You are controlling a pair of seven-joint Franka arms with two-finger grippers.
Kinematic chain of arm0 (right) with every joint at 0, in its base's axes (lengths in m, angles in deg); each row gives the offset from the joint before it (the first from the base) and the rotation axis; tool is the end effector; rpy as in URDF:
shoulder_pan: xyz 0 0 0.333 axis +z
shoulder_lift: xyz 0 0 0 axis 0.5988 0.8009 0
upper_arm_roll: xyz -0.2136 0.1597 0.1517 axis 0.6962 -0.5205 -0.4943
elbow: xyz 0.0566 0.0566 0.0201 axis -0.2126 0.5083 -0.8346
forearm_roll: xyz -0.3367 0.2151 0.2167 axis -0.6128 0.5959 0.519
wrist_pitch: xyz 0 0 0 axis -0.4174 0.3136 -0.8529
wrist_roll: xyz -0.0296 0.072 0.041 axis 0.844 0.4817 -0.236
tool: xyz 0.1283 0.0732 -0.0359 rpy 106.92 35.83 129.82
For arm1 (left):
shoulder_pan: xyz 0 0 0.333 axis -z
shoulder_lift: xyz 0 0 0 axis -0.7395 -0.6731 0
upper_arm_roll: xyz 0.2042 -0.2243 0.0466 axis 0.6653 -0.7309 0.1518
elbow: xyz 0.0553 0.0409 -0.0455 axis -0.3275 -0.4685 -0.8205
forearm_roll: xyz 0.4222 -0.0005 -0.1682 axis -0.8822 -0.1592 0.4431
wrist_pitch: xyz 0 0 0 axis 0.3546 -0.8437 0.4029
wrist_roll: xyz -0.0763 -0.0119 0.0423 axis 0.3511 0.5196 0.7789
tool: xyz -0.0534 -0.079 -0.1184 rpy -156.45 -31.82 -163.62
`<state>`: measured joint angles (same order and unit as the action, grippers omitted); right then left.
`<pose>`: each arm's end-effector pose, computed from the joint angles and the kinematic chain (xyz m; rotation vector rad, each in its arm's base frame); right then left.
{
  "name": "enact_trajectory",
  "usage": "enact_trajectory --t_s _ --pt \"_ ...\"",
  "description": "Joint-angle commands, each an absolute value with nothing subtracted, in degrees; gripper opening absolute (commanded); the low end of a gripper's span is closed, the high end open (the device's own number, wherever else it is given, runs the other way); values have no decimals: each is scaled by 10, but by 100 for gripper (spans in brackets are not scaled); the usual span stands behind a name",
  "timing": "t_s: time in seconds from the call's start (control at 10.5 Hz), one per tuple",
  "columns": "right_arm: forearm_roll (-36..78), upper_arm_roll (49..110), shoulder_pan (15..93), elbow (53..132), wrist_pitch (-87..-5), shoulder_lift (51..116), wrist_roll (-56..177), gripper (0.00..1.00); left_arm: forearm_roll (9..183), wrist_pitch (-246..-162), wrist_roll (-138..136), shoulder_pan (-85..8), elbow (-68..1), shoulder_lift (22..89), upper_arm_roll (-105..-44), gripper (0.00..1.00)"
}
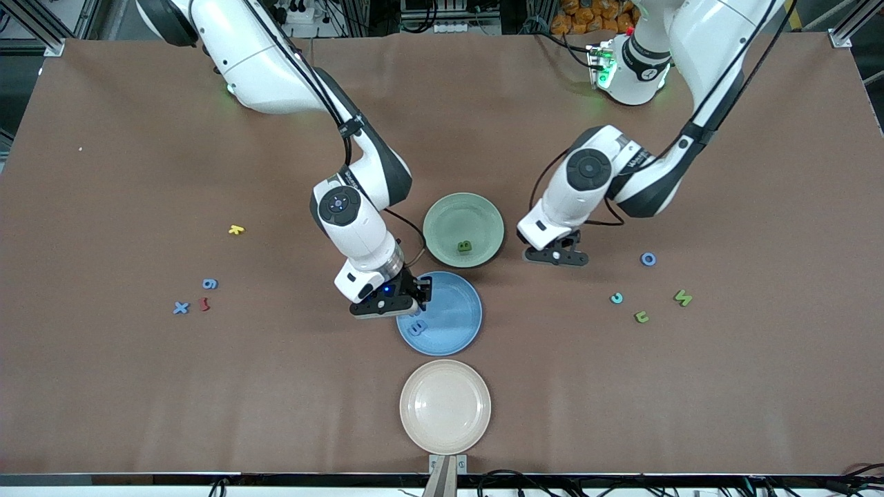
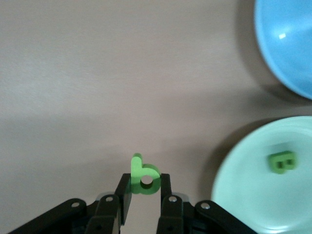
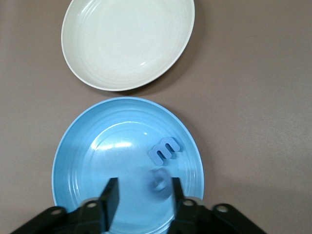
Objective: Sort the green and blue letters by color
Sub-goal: 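Place the blue c on the blue plate while the left gripper places b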
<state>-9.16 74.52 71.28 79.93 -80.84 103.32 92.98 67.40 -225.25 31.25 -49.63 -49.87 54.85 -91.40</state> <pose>0.6671 0.4470 0.1698 -2.8690 -0.0299 -0.3985 0.5354 -0.3530 0.1603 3.0959 -0.1746 0.0122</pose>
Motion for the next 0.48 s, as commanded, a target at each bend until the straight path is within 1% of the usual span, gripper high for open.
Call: enact_trajectory --t_s 0.0,0.29,0.38 --pt "-79 744 711 782 -772 1037 938 100 667 -2233 447 -430 -460 533 -921 0" --pt "-83 745 689 792 -729 1016 913 100 662 -2233 538 -378 -423 503 -918 0" --pt "-84 745 673 800 -700 1002 894 100 661 -2233 555 -364 -412 494 -916 1"
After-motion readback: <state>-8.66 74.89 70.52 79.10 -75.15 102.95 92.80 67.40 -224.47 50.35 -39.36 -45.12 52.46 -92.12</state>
